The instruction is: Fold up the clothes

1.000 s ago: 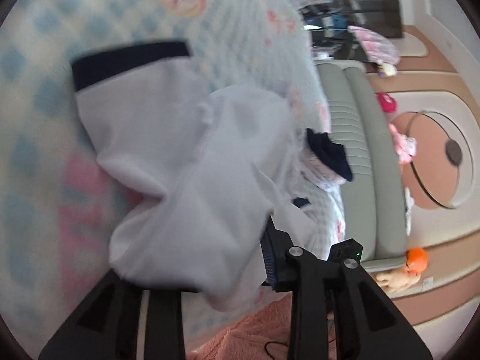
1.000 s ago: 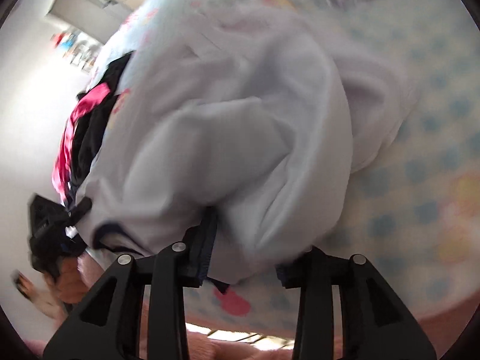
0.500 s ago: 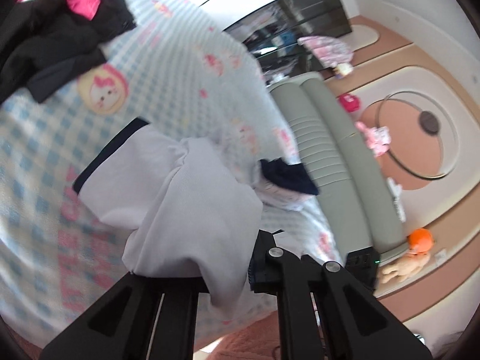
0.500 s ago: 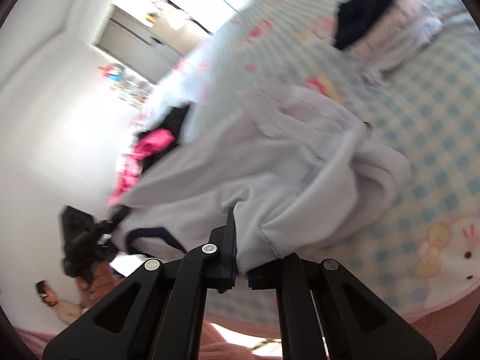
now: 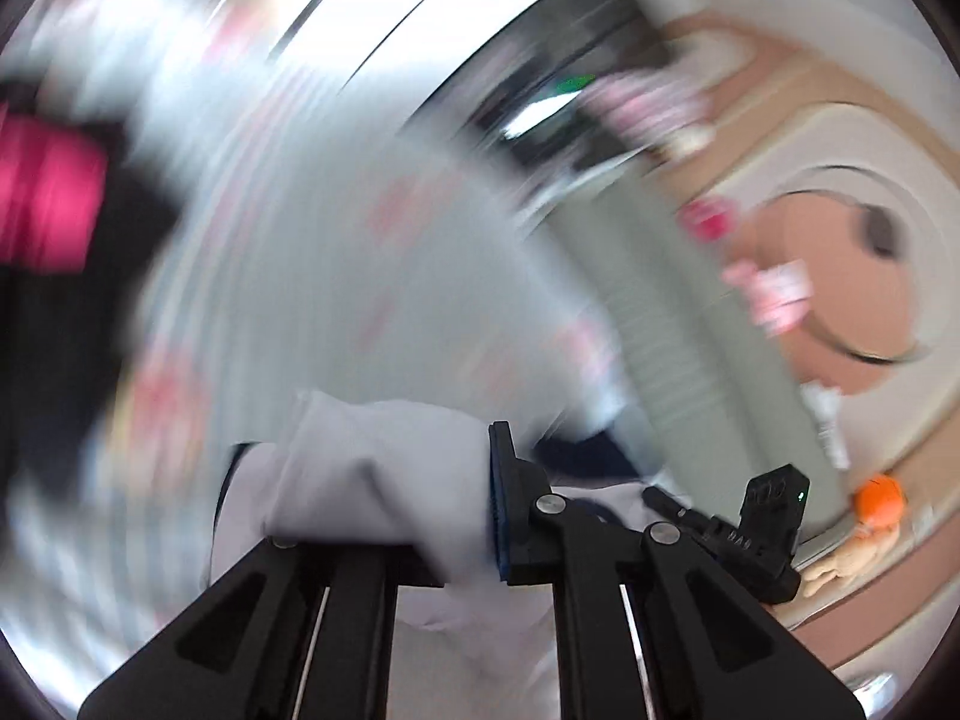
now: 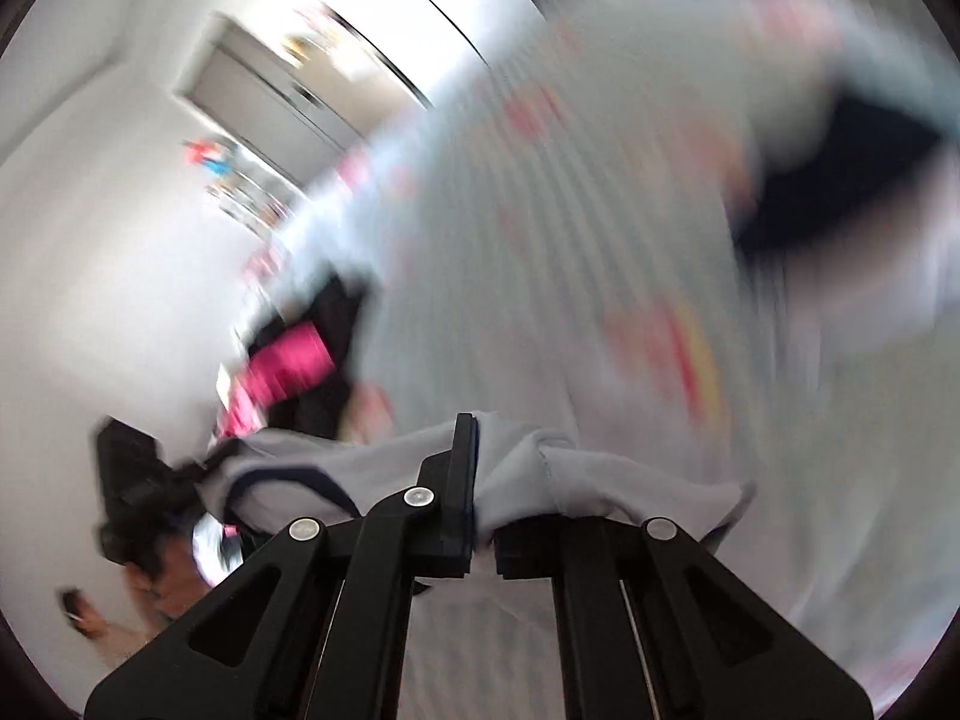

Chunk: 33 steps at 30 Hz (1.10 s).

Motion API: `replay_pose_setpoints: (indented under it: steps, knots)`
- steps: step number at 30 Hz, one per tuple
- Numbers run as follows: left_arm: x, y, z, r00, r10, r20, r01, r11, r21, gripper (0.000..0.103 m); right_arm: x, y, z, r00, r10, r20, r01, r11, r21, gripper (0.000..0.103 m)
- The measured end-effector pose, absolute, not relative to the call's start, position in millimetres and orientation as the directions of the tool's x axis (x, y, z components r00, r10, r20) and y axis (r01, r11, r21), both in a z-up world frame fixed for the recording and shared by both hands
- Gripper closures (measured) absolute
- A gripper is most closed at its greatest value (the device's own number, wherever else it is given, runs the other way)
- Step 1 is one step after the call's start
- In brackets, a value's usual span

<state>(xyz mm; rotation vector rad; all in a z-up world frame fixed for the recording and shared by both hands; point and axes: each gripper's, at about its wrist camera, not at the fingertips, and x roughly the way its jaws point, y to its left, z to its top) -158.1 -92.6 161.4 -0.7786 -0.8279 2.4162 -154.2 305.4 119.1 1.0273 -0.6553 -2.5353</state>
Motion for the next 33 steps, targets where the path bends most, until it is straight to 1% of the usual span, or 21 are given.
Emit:
replay_pose_setpoints:
  steps: [2,4,5,7,8,10,11,15,16,17,18,19,21,24,25,26,27,28,30,33]
  knots:
    - [-138.6,-88.8,235.4,-0.804,0.547,-0.234,-0.337,-0.743,-0.578,0.094,-138.7,304.3,196.7,-0.791,-0.434,-0.431,0.211,-0.855,0.474,0.100]
    - [-116.6,-87.5,280.6,-0.840,0.519,-0.160,-0.375,-0.768,-0.520,0.094,-114.8,304.5,255.4,-0.854,-0.420,-0.308,0.268,-0.861,0.432,0.100]
    - [-109.1,-88.9,287.5,-0.847,0.512,-0.146,-0.377,-0.771,-0.514,0.094,-105.0,305.1,273.8,-0.869,-0.419,-0.265,0.287,-0.861,0.420,0.100]
    - [-94.5,-93.9,281.2,-0.852,0.504,-0.142,-0.369,-0.770,-0.521,0.094,-95.0,304.9,270.9,-0.863,-0.437,-0.252,0.302,-0.848,0.435,0.100]
    - [-90.8,-96.1,263.5,-0.845,0.507,-0.171,-0.352,-0.767,-0.537,0.094,-90.7,304.5,266.4,-0.858,-0.447,-0.251,0.308,-0.841,0.446,0.100]
    - [-83.8,-100.4,226.1,-0.826,0.512,-0.234,-0.312,-0.762,-0.567,0.094,-92.2,298.7,228.3,-0.832,-0.452,-0.322,0.272,-0.838,0.473,0.099]
    - [-82.9,-101.8,194.7,-0.805,0.515,-0.295,-0.273,-0.762,-0.587,0.094,-92.3,297.6,202.0,-0.814,-0.448,-0.370,0.242,-0.840,0.485,0.099]
    - [-85.7,-103.2,58.8,-0.657,0.521,-0.545,-0.081,-0.767,-0.636,0.094,-86.2,298.7,55.8,-0.681,-0.415,-0.603,0.072,-0.858,0.508,0.099]
    - [-87.3,-103.6,20.4,-0.605,0.513,-0.609,-0.007,-0.768,-0.641,0.094,-87.0,297.6,13.0,-0.628,-0.402,-0.666,0.011,-0.861,0.509,0.099]
    - [-88.9,-104.1,-17.9,-0.546,0.507,-0.667,0.068,-0.767,-0.638,0.097,-85.2,297.7,-25.9,-0.572,-0.394,-0.719,-0.049,-0.859,0.509,0.099]
    - [-89.8,-104.6,-53.8,-0.487,0.502,-0.715,0.135,-0.765,-0.629,0.097,-82.0,298.6,-62.5,-0.512,-0.390,-0.765,-0.108,-0.855,0.508,0.099]
    - [-86.6,-105.2,-74.1,-0.460,0.505,-0.731,0.164,-0.760,-0.628,0.097,-78.1,299.4,-90.1,-0.464,-0.393,-0.794,-0.147,-0.850,0.507,0.099]
    - [-80.2,-106.6,-112.7,-0.407,0.512,-0.756,0.219,-0.749,-0.625,0.096,-67.2,301.1,-119.8,-0.420,-0.384,-0.822,-0.186,-0.850,0.492,0.097]
    - [-67.3,-113.6,-121.2,-0.432,0.541,-0.721,0.245,-0.699,-0.671,0.074,-54.2,307.9,-128.0,-0.422,-0.378,-0.824,-0.209,-0.844,0.494,0.094]
    - [-62.9,-112.8,-122.1,-0.443,0.564,-0.697,0.237,-0.676,-0.697,0.063,-54.0,310.5,-125.8,-0.429,-0.387,-0.817,-0.212,-0.836,0.507,0.093]
    - [-58.6,-112.1,-122.9,-0.454,0.585,-0.672,0.229,-0.653,-0.722,0.061,-51.5,311.9,-125.0,-0.434,-0.394,-0.810,-0.213,-0.829,0.517,0.088]
    - [-54.6,-110.8,-124.1,-0.464,0.605,-0.647,0.218,-0.630,-0.745,0.061,-48.5,311.9,-124.4,-0.438,-0.405,-0.803,-0.207,-0.824,0.528,0.081]
    - [-53.3,-106.4,-126.7,-0.471,0.618,-0.629,0.201,-0.620,-0.759,0.061,-46.8,308.0,-124.2,-0.432,-0.419,-0.798,-0.189,-0.823,0.535,0.078]
    - [-51.5,-98.6,-125.0,-0.484,0.618,-0.620,0.171,-0.628,-0.760,0.061,-44.4,296.5,-124.8,-0.410,-0.452,-0.792,-0.145,-0.825,0.545,0.077]
    - [-52.8,-85.5,-126.0,-0.478,0.581,-0.659,0.157,-0.682,-0.714,0.061,-46.9,275.1,-129.0,-0.373,-0.465,-0.803,-0.100,-0.840,0.533,0.077]
